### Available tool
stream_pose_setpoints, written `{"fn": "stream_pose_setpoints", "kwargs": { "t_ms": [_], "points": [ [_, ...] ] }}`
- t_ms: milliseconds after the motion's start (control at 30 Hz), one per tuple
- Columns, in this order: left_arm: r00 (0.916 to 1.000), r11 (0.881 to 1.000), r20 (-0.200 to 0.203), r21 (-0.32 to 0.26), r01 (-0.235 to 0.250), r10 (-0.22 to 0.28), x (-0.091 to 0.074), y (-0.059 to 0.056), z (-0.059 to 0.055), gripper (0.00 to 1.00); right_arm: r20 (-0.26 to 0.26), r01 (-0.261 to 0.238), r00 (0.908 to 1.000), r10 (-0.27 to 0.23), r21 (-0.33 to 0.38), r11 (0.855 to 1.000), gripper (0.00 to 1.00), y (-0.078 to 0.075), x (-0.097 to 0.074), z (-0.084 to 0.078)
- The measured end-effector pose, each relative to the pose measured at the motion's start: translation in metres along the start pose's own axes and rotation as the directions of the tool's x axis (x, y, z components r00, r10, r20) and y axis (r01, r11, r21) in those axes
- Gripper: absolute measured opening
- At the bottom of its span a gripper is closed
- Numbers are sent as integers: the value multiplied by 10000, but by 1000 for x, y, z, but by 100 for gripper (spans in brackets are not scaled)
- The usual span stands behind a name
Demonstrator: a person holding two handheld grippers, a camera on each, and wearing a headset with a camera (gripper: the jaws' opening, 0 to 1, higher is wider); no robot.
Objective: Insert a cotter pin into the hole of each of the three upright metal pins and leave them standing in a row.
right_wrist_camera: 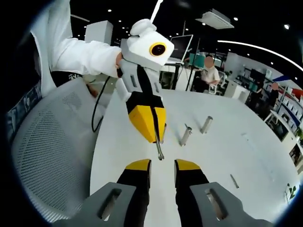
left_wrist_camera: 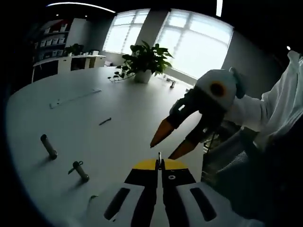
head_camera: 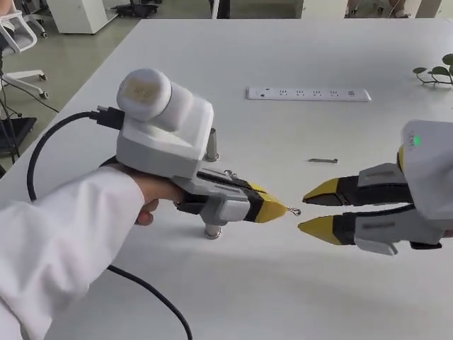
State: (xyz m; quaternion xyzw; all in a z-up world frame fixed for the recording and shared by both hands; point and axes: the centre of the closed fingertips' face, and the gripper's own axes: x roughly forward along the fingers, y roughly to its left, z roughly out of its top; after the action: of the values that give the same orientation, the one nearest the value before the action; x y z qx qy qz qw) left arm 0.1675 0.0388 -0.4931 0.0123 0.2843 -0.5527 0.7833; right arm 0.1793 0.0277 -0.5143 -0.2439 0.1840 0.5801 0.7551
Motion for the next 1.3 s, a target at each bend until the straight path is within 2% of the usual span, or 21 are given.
{"fn": "stream_pose_setpoints", "kwargs": {
  "t_ms": [67, 133, 200, 267, 367, 433, 533, 600, 800, 833, 1033, 1100, 1233, 1267, 1300],
  "points": [
    [9999, 9988, 85, 469, 123, -127, 0, -3, 2, 0, 84, -142, 9999, 141, 130, 9998, 15, 1, 1, 1],
    [9996, 9911, 177, 1316, 214, -239, -1, -6, 4, 0, 16, -458, 9989, 458, 106, 9989, 15, 7, 1, 0],
    [9993, 9820, 130, 1865, 311, -341, -1, -9, 3, 0, -34, -546, 9985, 546, -21, 9985, 14, 10, 2, 0],
    [9988, 9652, 13, 2571, 479, -499, -1, -13, 2, 0, 46, -790, 9969, 789, 151, 9968, 11, 15, 3, 2],
    [9982, 9579, -179, 2806, 608, -581, -1, -16, -1, 0, 38, -961, 9954, 960, 127, 9953, 6, 17, 3, 1],
    [9975, 9407, -254, 3317, 710, -663, -1, -18, -2, 0, 67, -1039, 9946, 1038, 110, 9945, 3, 20, 3, 2],
    [9964, 9333, -222, 3492, 839, -813, -1, -20, -1, 0, 39, -1319, 9913, 1318, 151, 9912, 1, 25, 4, 1],
    [9955, 9252, -458, 3677, 942, -831, 0, -20, -5, 0, -36, -1493, 9888, 1493, -60, 9888, 0, 30, 4, 1],
    [9923, 9045, -810, 4096, 1186, -934, 1, -22, -12, 0, -219, -1847, 9826, 1844, -146, 9827, 0, 42, 4, 0],
    [9911, 8971, -974, 4240, 1241, -911, 1, -23, -15, 0, -262, -1922, 9811, 1917, -202, 9811, 0, 44, 4, 0],
    [9851, 8802, -1527, 4532, 1406, -787, 2, -22, -26, 0, -432, -2230, 9742, 2214, -382, 9741, 0, 52, 2, 2],
    [9834, 8792, -1623, 4533, 1469, -807, 2, -23, -28, 0, -481, -2378, 9706, 2359, -403, 9705, 0, 55, 1, 4],
    [9828, 8811, -1674, 4498, 1463, -777, 1, -23, -30, 0, -521, -2442, 9689, 2420, -418, 9688, 0, 58, 2, 4],
    [9840, 8900, -1631, 4347, 1372, -720, 0, -22, -30, 0, -517, -2423, 9694, 2400, -433, 9692, 0, 58, 3, 4],
    [9849, 8911, -1570, 4333, 1345, -723, -1, -21, -30, 1, -481, -2349, 9712, 2332, -332, 9714, 0, 57, 4, 5]
  ]
}}
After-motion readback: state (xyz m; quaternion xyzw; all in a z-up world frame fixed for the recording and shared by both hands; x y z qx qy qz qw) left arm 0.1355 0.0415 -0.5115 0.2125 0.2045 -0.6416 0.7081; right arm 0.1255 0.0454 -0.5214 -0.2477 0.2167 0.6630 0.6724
